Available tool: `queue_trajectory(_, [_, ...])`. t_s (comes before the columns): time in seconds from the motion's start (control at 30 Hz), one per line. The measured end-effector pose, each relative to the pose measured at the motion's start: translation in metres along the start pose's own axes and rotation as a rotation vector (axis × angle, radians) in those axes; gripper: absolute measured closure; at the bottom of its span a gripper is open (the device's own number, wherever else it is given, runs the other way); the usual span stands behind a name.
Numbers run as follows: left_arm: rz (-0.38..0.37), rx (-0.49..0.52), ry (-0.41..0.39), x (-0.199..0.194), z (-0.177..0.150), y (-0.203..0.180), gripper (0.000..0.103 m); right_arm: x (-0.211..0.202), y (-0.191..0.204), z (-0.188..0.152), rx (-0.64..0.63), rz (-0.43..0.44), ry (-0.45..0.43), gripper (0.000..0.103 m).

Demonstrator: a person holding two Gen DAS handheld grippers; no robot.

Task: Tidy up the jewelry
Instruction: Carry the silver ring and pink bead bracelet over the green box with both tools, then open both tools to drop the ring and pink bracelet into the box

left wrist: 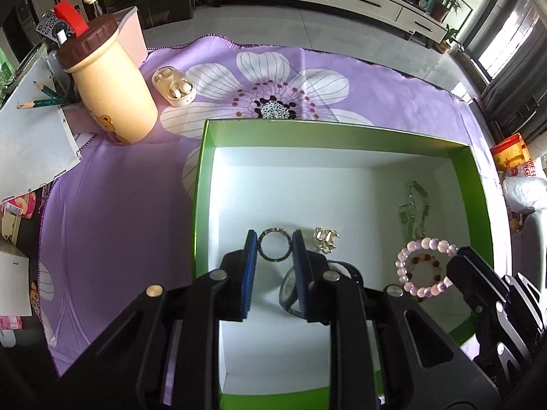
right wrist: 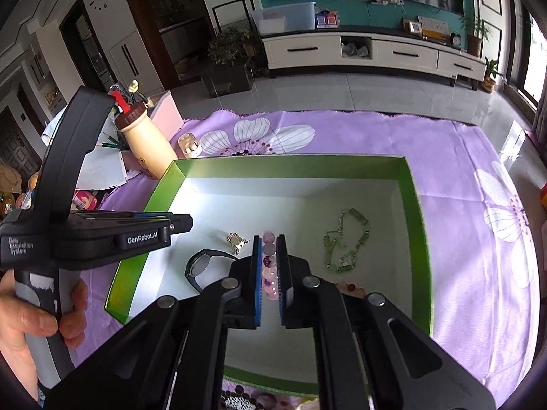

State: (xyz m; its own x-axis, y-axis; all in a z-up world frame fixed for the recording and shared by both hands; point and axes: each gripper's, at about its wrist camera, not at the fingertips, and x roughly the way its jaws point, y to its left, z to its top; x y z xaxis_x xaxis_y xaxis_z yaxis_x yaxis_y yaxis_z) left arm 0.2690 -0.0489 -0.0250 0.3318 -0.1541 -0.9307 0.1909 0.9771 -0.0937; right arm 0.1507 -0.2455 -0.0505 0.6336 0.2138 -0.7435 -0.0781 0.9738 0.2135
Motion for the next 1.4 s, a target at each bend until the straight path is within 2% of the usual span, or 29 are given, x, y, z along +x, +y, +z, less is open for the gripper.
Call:
queue_trajectory(0.2, [0.034, 0.005, 0.020, 0.016, 0.007, -0.001, 0.083, 0.022, -0.003, 0.004, 0.049, 0.023, 0.044, 0.096])
queue_trajectory(0.37, [0.076, 0.042, 0.023, 0.023, 0.007, -0.008, 0.083, 0.042, -0.010, 0.002, 0.070, -0.011, 0.103, 0.096])
queue_trajectory(0.7, [0.134, 0.098, 0.043, 0.032, 0.013, -0.017, 0.082, 0.052, -0.019, -0.001, 0.074, -0.060, 0.136, 0.095])
queue_trajectory(0.87, [0.131, 0.100, 0.050, 0.033, 0.014, -0.017, 0.082, 0.052, -0.020, -0.001, 0.073, -0.076, 0.138, 0.095])
queue_trajectory(0.93, [0.128, 0.102, 0.050, 0.032, 0.014, -0.017, 0.082, 0.050, -0.020, -0.001, 0.075, -0.073, 0.134, 0.088])
queue_trajectory(1.07, [0.112, 0.095, 0.049, 0.031, 0.014, -0.015, 0.081, 0.044, -0.017, 0.000, 0.062, -0.077, 0.122, 0.087])
queue_trajectory(1.27, [0.079, 0.088, 0.022, 0.021, 0.010, -0.015, 0.061, 0.023, -0.015, -0.005, 0.058, -0.052, 0.081, 0.087])
queue_trajectory(1.33, [0.065, 0.089, 0.010, 0.014, 0.006, -0.015, 0.056, 0.011, -0.015, -0.011, 0.057, -0.040, 0.058, 0.082])
queue_trajectory(1.4, [0.044, 0.090, -0.012, 0.003, 0.001, -0.016, 0.040, -0.005, -0.017, -0.021, 0.065, -0.020, 0.028, 0.077])
